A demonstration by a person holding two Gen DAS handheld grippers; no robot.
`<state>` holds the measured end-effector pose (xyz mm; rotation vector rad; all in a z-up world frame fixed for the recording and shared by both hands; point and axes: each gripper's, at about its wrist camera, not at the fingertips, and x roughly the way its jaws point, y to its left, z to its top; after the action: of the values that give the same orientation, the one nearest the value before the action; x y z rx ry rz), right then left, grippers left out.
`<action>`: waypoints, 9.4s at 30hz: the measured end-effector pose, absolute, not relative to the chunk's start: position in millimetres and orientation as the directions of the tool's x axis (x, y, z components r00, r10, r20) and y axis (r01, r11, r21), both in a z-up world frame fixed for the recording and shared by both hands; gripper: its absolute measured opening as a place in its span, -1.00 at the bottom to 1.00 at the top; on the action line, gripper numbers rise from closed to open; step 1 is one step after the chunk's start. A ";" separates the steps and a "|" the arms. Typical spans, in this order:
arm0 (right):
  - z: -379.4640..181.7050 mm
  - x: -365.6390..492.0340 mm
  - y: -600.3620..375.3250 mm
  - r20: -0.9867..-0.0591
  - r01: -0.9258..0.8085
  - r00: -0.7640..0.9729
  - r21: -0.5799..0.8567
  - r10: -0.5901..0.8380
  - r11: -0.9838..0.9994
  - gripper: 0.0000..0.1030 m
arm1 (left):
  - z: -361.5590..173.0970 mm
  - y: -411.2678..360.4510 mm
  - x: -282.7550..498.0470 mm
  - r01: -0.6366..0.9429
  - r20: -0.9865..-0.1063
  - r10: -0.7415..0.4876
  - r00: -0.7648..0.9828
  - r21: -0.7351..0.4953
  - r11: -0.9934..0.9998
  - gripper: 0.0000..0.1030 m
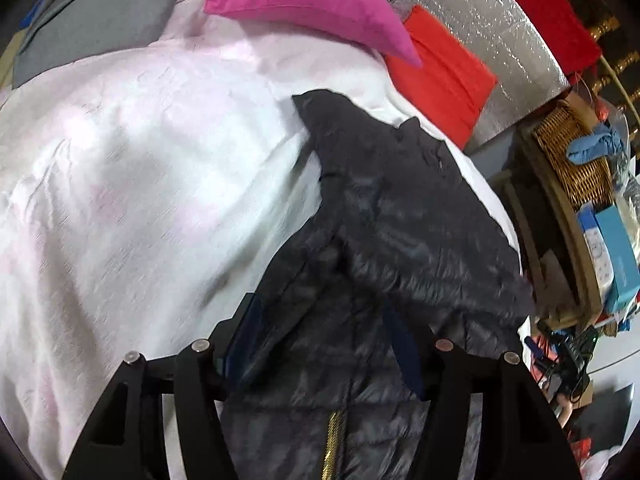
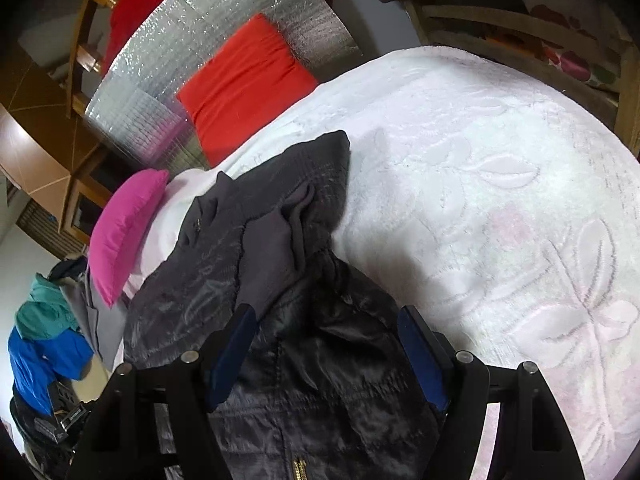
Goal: Fold large clothes
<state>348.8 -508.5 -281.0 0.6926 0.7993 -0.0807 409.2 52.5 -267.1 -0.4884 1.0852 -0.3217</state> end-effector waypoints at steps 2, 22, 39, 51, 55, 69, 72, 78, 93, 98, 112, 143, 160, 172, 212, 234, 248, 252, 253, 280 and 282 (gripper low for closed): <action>-282.7 357.6 -507.8 -0.681 0.315 0.709 0.540 0.184 0.781 0.49 | -264.9 43.6 419.3 0.033 -0.743 -0.488 0.459 -0.535 0.844 0.25; -308.4 437.3 -493.2 -0.650 0.189 0.708 0.550 0.275 0.813 -0.24 | -306.0 6.5 489.1 -0.009 -0.752 -0.490 0.440 -0.550 0.835 -0.13; -292.0 412.1 -497.6 -0.656 0.249 0.717 0.555 0.234 0.794 0.05 | -293.0 -1.1 486.9 -0.018 -0.815 -0.414 0.405 -0.460 0.888 0.18; -264.6 294.6 -525.6 -0.588 0.282 0.788 0.607 0.181 0.743 0.63 | -252.3 42.0 394.1 0.087 -0.809 -0.355 0.469 -0.357 0.930 0.19; -266.6 243.0 -525.9 -0.577 0.282 0.796 0.621 0.183 0.731 0.63 | -242.8 62.5 347.2 0.078 -0.792 -0.349 0.501 -0.360 0.930 0.21; -309.2 143.5 -468.6 -0.685 0.281 0.678 0.575 0.265 0.769 0.63 | -276.5 65.4 202.9 0.068 -0.802 -0.386 0.455 -0.401 0.914 0.31; -321.0 149.7 -458.5 -0.744 0.324 0.631 0.511 0.221 0.796 0.63 | -289.5 60.7 198.4 0.065 -0.836 -0.392 0.384 -0.399 0.915 0.37; -328.5 151.9 -431.0 -0.763 0.257 0.603 0.463 0.233 0.848 0.42 | -302.8 46.7 191.0 0.101 -0.871 -0.363 0.332 -0.350 0.931 0.38; -334.4 145.2 -402.1 -0.818 0.066 0.501 0.360 0.281 0.931 0.47 | -301.2 39.4 178.4 0.186 -0.857 -0.380 0.347 -0.335 0.924 0.42; -314.9 125.0 -412.4 -0.726 -0.009 0.577 0.453 0.374 0.891 0.06 | -288.1 46.6 175.5 0.199 -0.795 -0.450 0.406 -0.404 0.893 -0.16; -343.9 113.4 -405.0 -0.815 -0.001 0.436 0.423 0.381 0.906 0.02 | -315.4 31.4 183.5 0.172 -0.864 -0.426 0.268 -0.393 0.903 0.13; -185.0 144.3 -395.4 -0.431 -0.162 0.833 0.412 0.348 0.897 -0.51 | -149.5 36.1 268.7 0.378 -0.617 -0.610 0.496 -0.479 0.792 -0.64; -181.2 464.1 -422.7 -0.404 0.047 0.911 0.310 0.086 0.950 -0.51 | -157.2 -38.4 585.8 0.242 -0.648 -0.438 0.623 -0.373 0.896 -0.74; -289.7 583.3 -489.9 -0.547 0.194 0.816 0.566 0.189 0.801 -0.41 | -274.4 -59.0 671.9 0.158 -0.727 -0.394 0.562 -0.373 0.914 -0.66; -348.0 350.7 -506.5 -0.430 0.279 0.821 0.876 0.375 0.393 0.77 | -296.1 28.3 450.0 -0.191 -0.725 -0.413 0.551 -0.591 0.784 0.64; -342.9 405.1 -523.7 -0.475 0.312 0.853 0.796 0.215 0.519 -0.27 | -299.9 34.7 498.1 -0.206 -0.630 -0.400 0.666 -0.670 0.713 -0.44; -315.2 329.7 -516.1 -0.473 0.315 0.853 0.804 0.221 0.505 -0.32 | -262.0 46.9 441.1 -0.166 -0.657 -0.409 0.634 -0.632 0.757 -0.59; -312.9 301.0 -516.2 -0.469 0.322 0.855 0.815 0.222 0.482 -0.32 | -262.4 52.8 411.5 -0.159 -0.672 -0.402 0.621 -0.611 0.775 -0.62; -311.8 293.2 -515.6 -0.469 0.323 0.855 0.816 0.222 0.479 -0.32 | -263.4 54.3 406.2 -0.160 -0.674 -0.401 0.620 -0.609 0.777 -0.63; -270.5 150.6 -568.0 -0.588 0.436 0.803 0.690 0.095 0.578 0.54 | -211.9 87.4 303.4 -0.175 -0.724 -0.205 0.658 -0.412 0.894 0.28; -266.3 169.8 -561.9 -0.589 0.416 0.801 0.677 0.107 0.607 0.54 | -207.8 64.0 314.1 -0.118 -0.730 -0.213 0.650 -0.374 0.920 0.30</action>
<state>169.8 -561.9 -266.3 0.9153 0.6368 -0.1935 314.1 64.0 -207.8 -0.4118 0.8683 -0.0559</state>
